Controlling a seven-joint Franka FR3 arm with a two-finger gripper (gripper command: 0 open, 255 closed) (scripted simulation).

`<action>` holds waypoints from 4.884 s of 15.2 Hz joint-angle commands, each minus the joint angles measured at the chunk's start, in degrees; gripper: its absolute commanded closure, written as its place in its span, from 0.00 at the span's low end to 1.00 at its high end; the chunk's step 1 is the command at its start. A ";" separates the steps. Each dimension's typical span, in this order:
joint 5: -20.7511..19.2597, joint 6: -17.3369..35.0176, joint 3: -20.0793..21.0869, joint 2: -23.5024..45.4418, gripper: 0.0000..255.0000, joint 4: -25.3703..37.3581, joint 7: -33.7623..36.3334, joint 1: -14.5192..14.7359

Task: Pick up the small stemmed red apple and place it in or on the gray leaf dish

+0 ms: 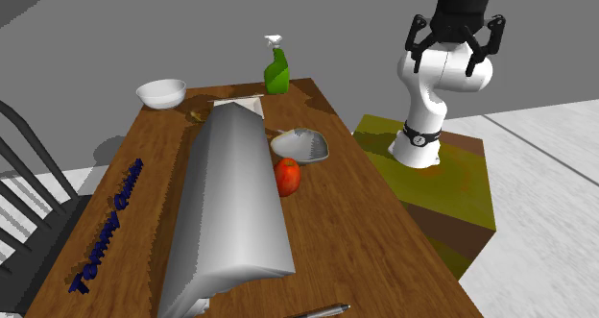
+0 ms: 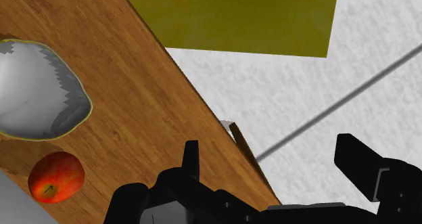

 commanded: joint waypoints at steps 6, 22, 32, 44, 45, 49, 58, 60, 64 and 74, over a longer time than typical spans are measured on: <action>-3.10 7.39 -5.00 4.48 0.00 -1.39 -5.37 -1.64; -2.19 28.94 -20.95 29.62 0.00 6.75 -24.12 -3.70; 4.72 36.74 -24.66 41.82 0.00 10.99 -32.54 -4.40; 5.45 38.60 -24.65 42.89 1.00 10.03 -33.06 -4.39; 5.45 38.60 -24.65 42.89 1.00 10.03 -33.06 -4.39; 5.45 38.60 -24.65 42.90 1.00 10.03 -33.06 -4.39; 4.18 34.93 -24.56 41.04 1.00 12.14 -31.97 -4.33; 3.76 33.45 -24.51 40.40 1.00 13.07 -31.60 -4.30; 3.05 30.47 -24.39 39.27 1.00 15.09 -30.94 -4.27; 1.96 22.95 -24.06 37.41 1.00 21.00 -29.78 -4.16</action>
